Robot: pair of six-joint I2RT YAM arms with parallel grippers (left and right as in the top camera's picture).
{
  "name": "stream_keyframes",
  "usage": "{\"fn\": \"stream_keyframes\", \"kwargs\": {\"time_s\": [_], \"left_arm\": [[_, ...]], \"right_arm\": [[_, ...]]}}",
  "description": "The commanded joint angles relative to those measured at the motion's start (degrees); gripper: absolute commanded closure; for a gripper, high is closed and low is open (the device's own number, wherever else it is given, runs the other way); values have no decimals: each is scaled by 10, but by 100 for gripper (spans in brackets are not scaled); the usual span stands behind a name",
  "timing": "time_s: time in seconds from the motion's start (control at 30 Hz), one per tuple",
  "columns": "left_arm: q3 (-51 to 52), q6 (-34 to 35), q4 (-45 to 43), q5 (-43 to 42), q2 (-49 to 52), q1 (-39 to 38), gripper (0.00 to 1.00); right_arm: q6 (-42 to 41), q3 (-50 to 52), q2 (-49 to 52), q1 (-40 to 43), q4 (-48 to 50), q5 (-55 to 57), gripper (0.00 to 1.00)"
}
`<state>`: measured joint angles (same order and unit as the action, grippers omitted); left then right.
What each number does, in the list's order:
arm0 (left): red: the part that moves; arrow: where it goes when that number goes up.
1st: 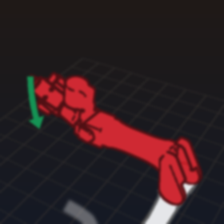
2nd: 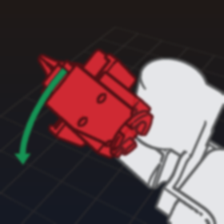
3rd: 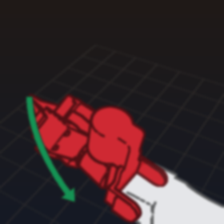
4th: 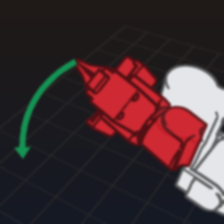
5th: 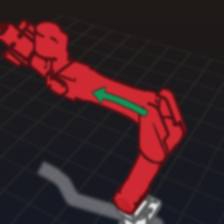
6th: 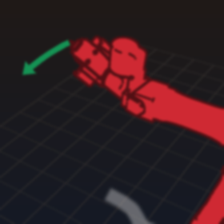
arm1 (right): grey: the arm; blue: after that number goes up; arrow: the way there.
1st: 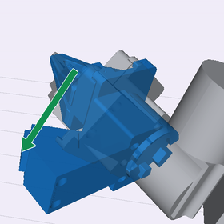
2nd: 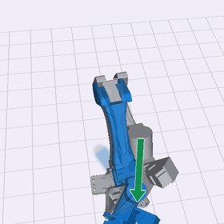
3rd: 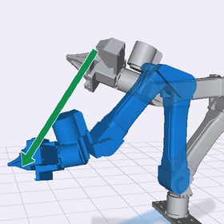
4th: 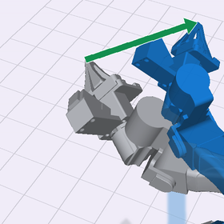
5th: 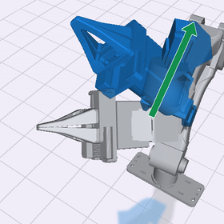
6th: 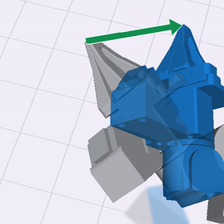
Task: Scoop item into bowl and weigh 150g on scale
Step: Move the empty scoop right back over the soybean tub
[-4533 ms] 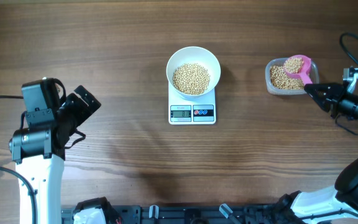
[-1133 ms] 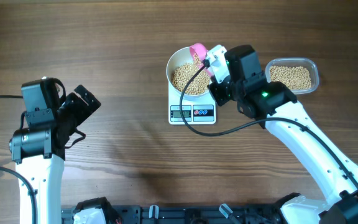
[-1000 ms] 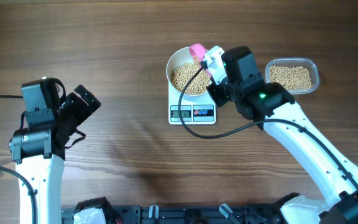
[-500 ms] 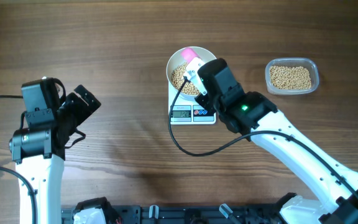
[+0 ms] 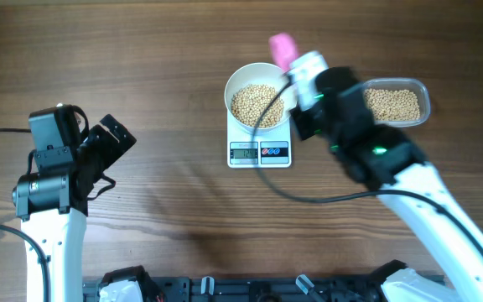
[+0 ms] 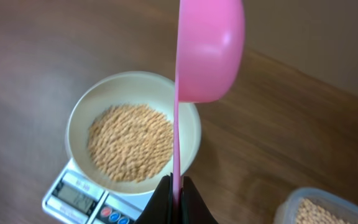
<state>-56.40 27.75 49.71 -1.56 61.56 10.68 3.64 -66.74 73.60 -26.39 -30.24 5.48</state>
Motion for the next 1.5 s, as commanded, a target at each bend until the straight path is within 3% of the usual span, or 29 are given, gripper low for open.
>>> {"fn": "stream_keyframes", "kwargs": {"time_s": [0.0, 0.23, 0.43, 0.6, 0.67, 1.07, 1.47], "left_arm": [[0, -3, -2, -3, 1, 4, 0], [0, -3, -2, -3, 1, 4, 0], [0, -3, -2, -3, 1, 4, 0], [0, -3, -2, -3, 1, 4, 0], [0, -3, -2, -3, 1, 4, 0], [0, -3, -2, -3, 1, 4, 0], [0, -3, -2, -3, 1, 4, 0]], "right_arm": [[-73, -18, -33, 87, 1, -111, 96], [-156, -18, -38, 220, -2, -134, 96], [-169, -18, -34, 279, -58, -21, 96], [-17, -12, -13, 290, -122, -12, 96], [5, -12, 4, 290, -140, -4, 96], [-21, -13, 131, 290, -198, 16, 96], [54, -12, 138, 290, -167, 122, 96]]}}
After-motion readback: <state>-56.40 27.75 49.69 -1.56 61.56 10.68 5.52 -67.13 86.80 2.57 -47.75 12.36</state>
